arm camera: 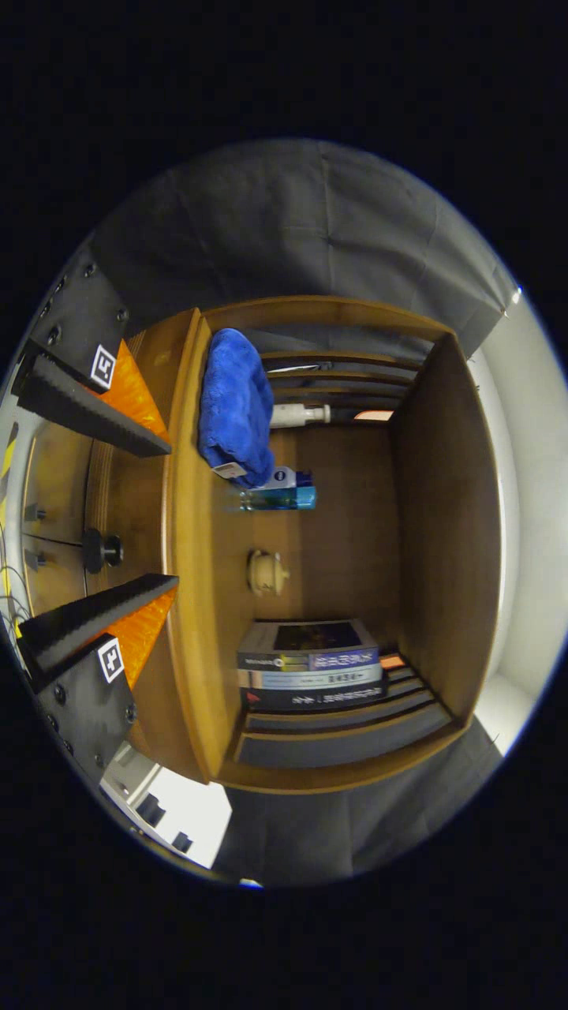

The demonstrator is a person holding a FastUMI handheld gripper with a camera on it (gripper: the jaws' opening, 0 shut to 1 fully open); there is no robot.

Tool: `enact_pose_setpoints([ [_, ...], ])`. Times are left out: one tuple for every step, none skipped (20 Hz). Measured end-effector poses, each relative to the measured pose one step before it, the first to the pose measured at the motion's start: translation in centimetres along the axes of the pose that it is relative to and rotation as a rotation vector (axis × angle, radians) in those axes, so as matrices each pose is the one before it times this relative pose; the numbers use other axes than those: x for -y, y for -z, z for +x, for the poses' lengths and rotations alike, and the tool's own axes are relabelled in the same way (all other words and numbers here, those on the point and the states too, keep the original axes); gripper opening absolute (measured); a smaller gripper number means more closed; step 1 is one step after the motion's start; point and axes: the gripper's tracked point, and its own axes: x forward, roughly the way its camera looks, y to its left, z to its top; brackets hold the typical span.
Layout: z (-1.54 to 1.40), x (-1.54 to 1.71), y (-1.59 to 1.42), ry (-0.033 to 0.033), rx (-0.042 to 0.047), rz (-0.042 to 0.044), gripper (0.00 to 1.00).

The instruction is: Pull open the drawer, take out the items inside it, and place them on the countertop above the cabinet.

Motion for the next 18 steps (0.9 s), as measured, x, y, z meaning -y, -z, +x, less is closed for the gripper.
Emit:
enact_pose_setpoints([
  [0.645, 0.556, 1.247, 0.01958, -0.03703, 0.02563, 0.98],
  [0.581, 0.75, 0.861, 0.02496, -0.02313, 0.00997, 0.99],
  [0.618, 0.732, 0.559, 0.02291, -0.01303, -0.00681, 0.99],
  [0.621, 0.506, 0.604, 0.02025, -0.01602, -0.02373, 0.99],
  [0.567, 0.561, 0.716, 0.01793, -0.02042, -0.03164, 0.99],
  [0.262, 0.16, 0.92, 0.00484, -0.02006, -0.02155, 0.99],
  [0.429, -0.116, 0.677, -0.00034, -0.01853, -0.00074, 0.99],
  [0.479, -0.31, 0.34, -0.01211, -0.01349, 0.0153, 0.99],
  [0.269, 0.004, 0.286, 0.00579, -0.01569, 0.01544, 0.99],
  [0.244, 0.297, 0.052, 0.00843, -0.00451, 0.01642, 0.92],
  [0.07, 0.073, 0.188, -0.0018, -0.00533, 0.0149, 0.86],
  [-0.158, 0.209, 0.354, -0.00133, -0.01191, 0.01109, 0.79],
  [0.007, 0.589, 0.232, 0.01371, -0.01252, 0.0087, 0.72],
  [0.122, -0.031, 0.181, -0.01326, -0.0109, 0.02392, 0.67],
  [-0.067, -0.071, 0.152, -0.00201, -0.00803, 0.022, 0.61],
  [-0.404, -0.033, -0.038, 0.00302, -0.00857, 0.00643, 0.55],
  [0.167, -0.057, 0.333, 0.00512, -0.01249, -0.00891, 0.54],
  [-0.187, -0.024, -0.118, 0.0046, -0.00012, -0.0151, 0.52],
])
